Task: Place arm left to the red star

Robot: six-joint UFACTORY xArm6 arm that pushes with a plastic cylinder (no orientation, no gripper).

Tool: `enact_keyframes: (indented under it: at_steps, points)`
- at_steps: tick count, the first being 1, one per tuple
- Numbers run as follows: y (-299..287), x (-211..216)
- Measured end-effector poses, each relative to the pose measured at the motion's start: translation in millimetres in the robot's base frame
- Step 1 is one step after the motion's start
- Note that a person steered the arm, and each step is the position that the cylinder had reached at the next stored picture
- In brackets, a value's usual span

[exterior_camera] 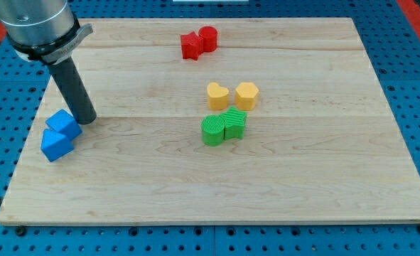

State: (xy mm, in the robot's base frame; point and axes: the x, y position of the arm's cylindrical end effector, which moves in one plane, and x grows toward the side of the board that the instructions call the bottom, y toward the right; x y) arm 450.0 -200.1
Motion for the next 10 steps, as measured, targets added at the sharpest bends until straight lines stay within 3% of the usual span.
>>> enact_keyframes:
  at_steps: [2,6,10]
  points:
    - [6,2]
    - [68,-153]
    - [65,-166]
